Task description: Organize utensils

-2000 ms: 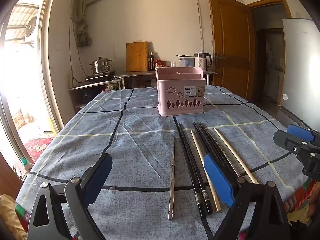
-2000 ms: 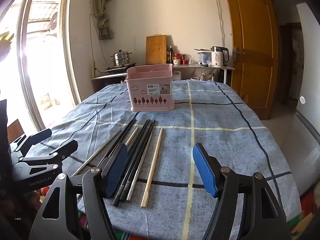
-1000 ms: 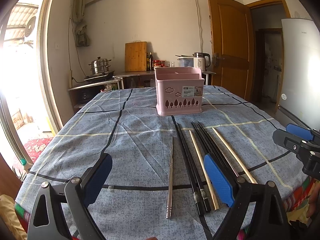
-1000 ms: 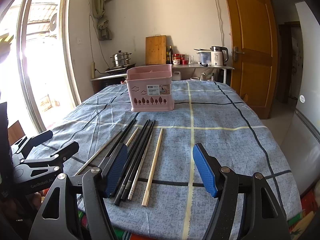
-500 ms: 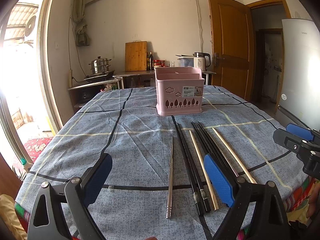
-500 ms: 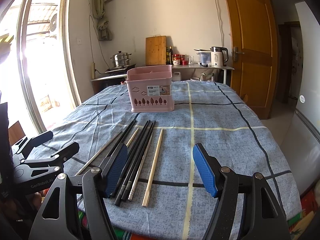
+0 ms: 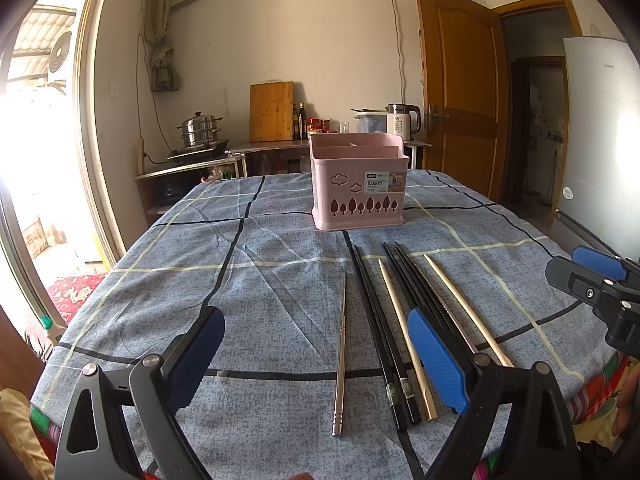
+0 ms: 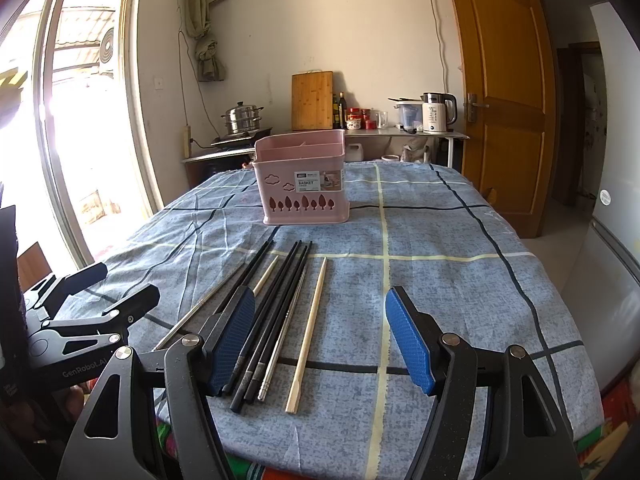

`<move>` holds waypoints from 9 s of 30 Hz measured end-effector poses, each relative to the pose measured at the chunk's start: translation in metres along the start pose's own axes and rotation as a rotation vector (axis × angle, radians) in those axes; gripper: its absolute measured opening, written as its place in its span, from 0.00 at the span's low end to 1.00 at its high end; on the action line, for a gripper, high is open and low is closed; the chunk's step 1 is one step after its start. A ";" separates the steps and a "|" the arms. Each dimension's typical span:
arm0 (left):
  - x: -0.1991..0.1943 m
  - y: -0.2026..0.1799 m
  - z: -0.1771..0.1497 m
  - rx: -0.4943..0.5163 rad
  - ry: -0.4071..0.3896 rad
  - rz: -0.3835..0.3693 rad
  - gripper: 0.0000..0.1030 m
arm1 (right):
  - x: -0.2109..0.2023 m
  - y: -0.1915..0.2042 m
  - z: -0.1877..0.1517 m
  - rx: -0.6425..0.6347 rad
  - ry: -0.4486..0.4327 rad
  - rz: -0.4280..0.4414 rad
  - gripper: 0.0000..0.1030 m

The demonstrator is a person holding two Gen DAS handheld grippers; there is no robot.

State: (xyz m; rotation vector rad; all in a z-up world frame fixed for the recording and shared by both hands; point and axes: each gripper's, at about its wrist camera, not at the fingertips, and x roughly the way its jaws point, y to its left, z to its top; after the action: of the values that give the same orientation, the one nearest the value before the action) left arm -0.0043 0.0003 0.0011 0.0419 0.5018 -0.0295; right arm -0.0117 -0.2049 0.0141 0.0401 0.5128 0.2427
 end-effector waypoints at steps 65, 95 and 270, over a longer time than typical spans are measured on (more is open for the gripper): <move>0.153 0.008 0.045 -0.013 0.392 -0.168 0.60 | 0.108 -0.010 0.034 -0.003 0.242 0.051 0.61; 0.172 0.010 0.046 0.006 0.511 -0.211 0.47 | 0.185 -0.014 0.036 -0.012 0.461 0.063 0.16; 0.107 0.038 0.138 -0.146 0.222 -0.305 0.12 | 0.120 -0.030 0.137 0.077 0.143 0.156 0.11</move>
State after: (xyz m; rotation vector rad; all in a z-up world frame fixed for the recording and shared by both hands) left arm 0.1570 0.0293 0.0720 -0.1762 0.7274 -0.2888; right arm 0.1634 -0.2026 0.0725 0.1390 0.6622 0.3798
